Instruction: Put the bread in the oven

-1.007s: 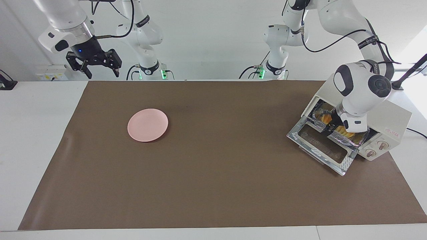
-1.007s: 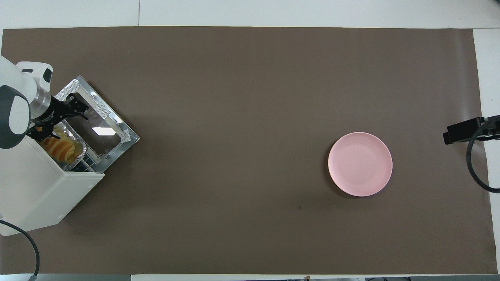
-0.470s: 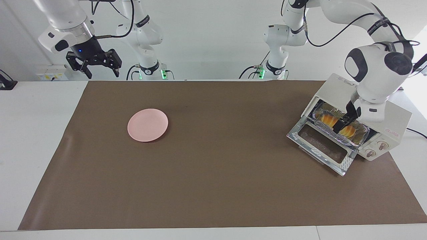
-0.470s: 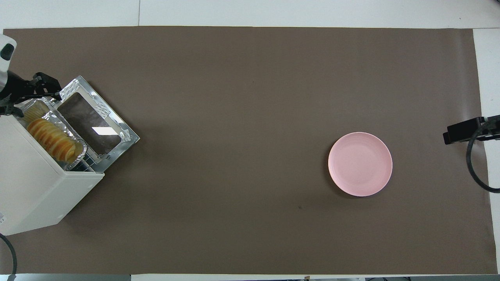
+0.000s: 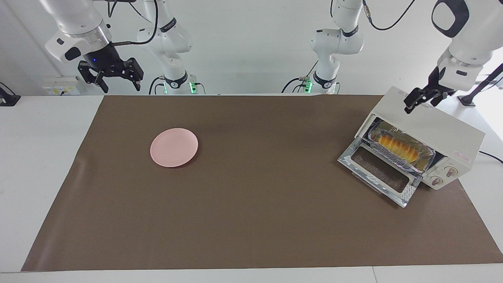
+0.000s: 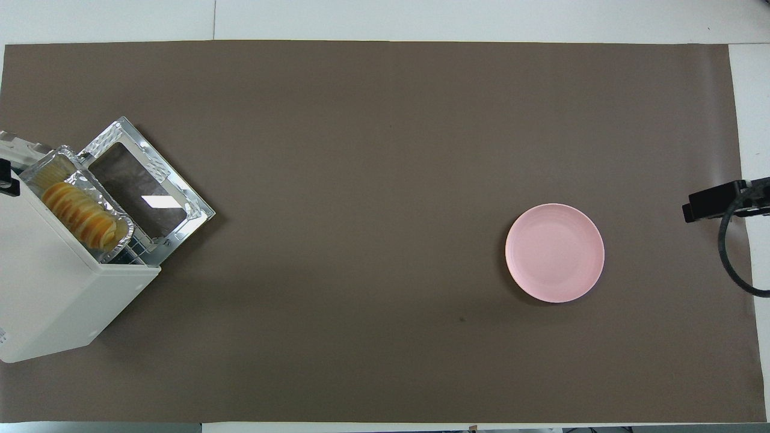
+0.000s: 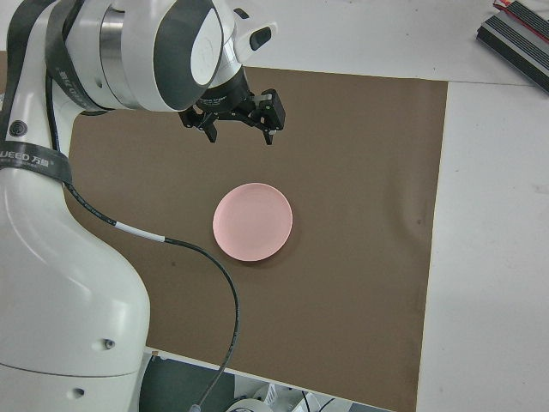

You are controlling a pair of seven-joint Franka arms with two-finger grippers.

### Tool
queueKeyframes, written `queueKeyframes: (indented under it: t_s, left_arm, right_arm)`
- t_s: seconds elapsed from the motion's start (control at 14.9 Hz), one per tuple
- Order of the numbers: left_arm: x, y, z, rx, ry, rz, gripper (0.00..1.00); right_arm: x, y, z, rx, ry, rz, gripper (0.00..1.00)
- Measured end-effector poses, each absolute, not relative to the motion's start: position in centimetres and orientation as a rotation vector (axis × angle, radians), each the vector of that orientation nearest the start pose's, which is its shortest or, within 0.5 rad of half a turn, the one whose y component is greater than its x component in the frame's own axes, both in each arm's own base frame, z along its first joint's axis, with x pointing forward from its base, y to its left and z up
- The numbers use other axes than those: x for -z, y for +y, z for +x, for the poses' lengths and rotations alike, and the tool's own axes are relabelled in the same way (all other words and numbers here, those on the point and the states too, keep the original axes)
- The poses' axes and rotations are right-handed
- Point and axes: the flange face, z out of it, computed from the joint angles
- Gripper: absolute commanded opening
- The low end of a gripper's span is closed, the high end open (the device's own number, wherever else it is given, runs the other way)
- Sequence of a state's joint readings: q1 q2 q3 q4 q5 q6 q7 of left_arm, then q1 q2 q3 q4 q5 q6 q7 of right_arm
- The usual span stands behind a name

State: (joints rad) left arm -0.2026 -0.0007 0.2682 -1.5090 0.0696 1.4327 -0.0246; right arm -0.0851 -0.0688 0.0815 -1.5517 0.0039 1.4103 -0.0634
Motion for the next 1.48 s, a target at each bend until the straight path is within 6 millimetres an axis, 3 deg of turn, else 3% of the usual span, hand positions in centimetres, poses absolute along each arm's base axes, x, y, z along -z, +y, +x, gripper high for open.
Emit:
queueKeyframes:
  t_s: [0.13,0.27,0.67,0.94,1.48]
  left_arm:
    - [-64.6,4.6,52.5,-0.138,-0.103,-3.081,1.00]
    - [-63.6,4.8,52.0,-0.176,-0.075,-3.086,1.00]
    - [-62.8,1.8,52.5,-0.155,0.008,-3.097,1.00]
    - [-62.2,2.7,52.6,-0.166,-0.025,-3.132,1.00]
    - [-61.8,1.4,52.8,-0.166,0.015,-3.131,1.00]
  right_arm:
    - [-65.7,0.0,51.6,-0.114,-0.094,-3.137,1.00]
    - [-65.7,0.0,51.6,-0.114,-0.094,-3.137,1.00]
    - [-65.7,0.0,51.6,-0.114,-0.094,-3.137,1.00]
    - [-65.7,0.0,51.6,-0.114,-0.094,-3.137,1.00]
    - [-65.7,0.0,51.6,-0.114,-0.094,-3.137,1.00]
